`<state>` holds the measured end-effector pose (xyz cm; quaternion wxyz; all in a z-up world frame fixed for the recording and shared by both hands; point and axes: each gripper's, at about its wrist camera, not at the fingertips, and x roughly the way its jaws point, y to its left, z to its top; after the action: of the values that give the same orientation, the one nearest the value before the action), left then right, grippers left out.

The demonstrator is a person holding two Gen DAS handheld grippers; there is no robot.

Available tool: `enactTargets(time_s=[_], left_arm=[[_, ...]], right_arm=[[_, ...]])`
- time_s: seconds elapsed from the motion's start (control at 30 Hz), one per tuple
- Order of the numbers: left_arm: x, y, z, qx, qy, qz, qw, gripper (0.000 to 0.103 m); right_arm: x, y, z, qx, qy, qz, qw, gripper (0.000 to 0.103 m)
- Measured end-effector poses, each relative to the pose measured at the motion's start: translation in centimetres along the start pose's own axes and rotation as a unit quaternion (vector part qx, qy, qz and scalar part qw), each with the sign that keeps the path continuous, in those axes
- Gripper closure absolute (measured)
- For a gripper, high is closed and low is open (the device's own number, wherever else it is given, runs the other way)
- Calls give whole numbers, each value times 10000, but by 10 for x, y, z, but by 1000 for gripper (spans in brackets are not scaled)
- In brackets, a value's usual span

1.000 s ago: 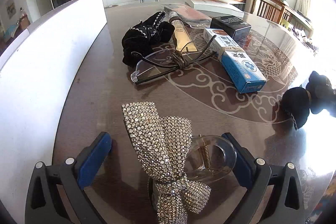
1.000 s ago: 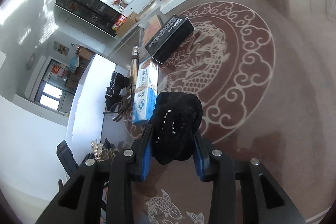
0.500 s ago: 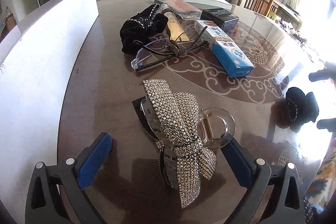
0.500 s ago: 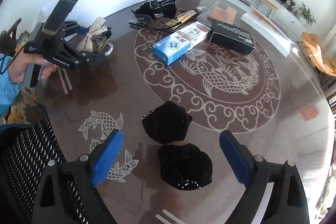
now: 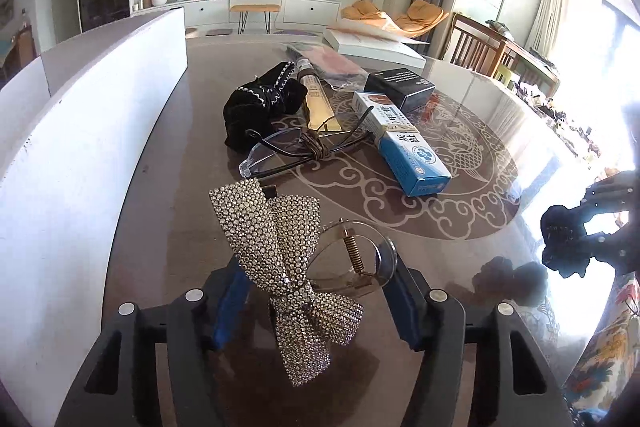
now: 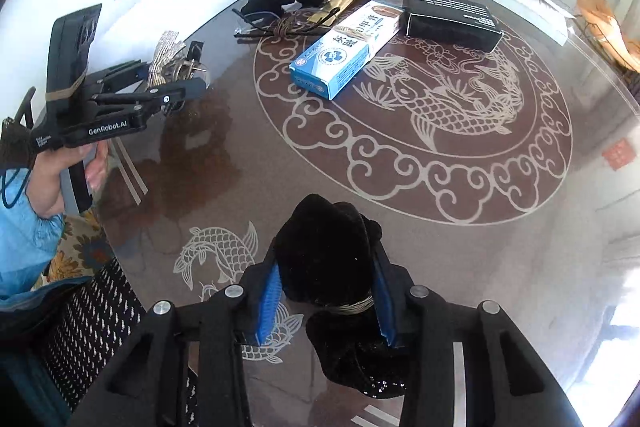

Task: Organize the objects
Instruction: 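Carry the bow clip and black knit item over the bin and open both tools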

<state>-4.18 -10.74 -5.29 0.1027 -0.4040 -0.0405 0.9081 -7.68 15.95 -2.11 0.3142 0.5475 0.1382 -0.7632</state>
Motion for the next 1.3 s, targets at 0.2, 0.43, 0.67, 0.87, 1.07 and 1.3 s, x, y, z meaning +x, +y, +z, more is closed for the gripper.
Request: enactTargets(time_s=[0.2,0.43,0.67,0.87,1.07,1.3], left_arm=[[-69,22,17,-583,-539,-434,9959,54],[-154,85,35,-1064,-1250,-256,9861,54],[-180,188,21,-1660,-908,795,9787,54],[-149,244,-11,-1993,5,1762,9640,31],[-161,210,-16,-2021,-541,1775,9616,29],[-161,57,-4,-1226,-1147,142,9857,8]], right_arm=[[-42,21,50,557,-751,741,9929,62],[-73,129,149,179,-1576,1896,9690,62],[-40,244,240,9,-1597,2613,9519,62],[37,295,264,385,-1160,2482,9610,25],[26,264,229,258,-1840,1683,9681,7],[-7,168,127,16,-2658,-606,9621,0]])
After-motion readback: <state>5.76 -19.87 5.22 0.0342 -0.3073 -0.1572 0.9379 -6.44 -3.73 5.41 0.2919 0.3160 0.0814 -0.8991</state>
